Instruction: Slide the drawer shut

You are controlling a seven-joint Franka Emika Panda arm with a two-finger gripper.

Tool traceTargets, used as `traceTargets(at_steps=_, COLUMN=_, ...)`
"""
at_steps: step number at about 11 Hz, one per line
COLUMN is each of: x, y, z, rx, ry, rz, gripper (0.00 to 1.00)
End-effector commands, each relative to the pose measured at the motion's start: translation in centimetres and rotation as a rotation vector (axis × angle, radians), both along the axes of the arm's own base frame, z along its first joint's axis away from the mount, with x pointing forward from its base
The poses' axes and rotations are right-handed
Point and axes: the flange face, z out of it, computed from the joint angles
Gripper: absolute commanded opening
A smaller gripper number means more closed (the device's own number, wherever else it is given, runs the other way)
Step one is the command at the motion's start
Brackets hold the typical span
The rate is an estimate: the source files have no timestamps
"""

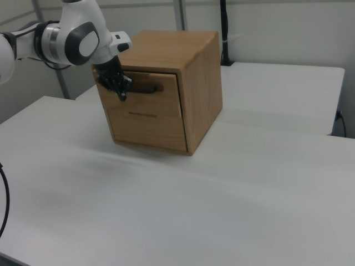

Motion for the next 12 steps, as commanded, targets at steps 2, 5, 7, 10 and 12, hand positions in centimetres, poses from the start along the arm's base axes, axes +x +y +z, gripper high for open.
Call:
traceTargets(at_steps=2, x=3.0, y=-0.9, z=0.7, rx=0.029, ry=-0.100, rz=-0.081, gripper=0.00)
traceTargets(at_steps=5, x=1.9, y=-2.0, z=2.7, rx=0.025, ry=-0.104, rz=-0.080, gripper=0.00)
traceTargets(at_steps=7, x=-0.8, y=-4.0, z=3.5, rx=0.013, ry=0.059, rz=-0.058, gripper=0.03)
traceTargets(at_steps=10, x=-5.2, y=-5.2, z=4.7, rx=0.007, ry=0.279, rz=-0.037, gripper=0.27)
traceTargets(at_steps=12, x=-7.2, y=-6.7, z=5.0, rx=0.000, ry=0.345, rz=-0.055, gripper=1.00)
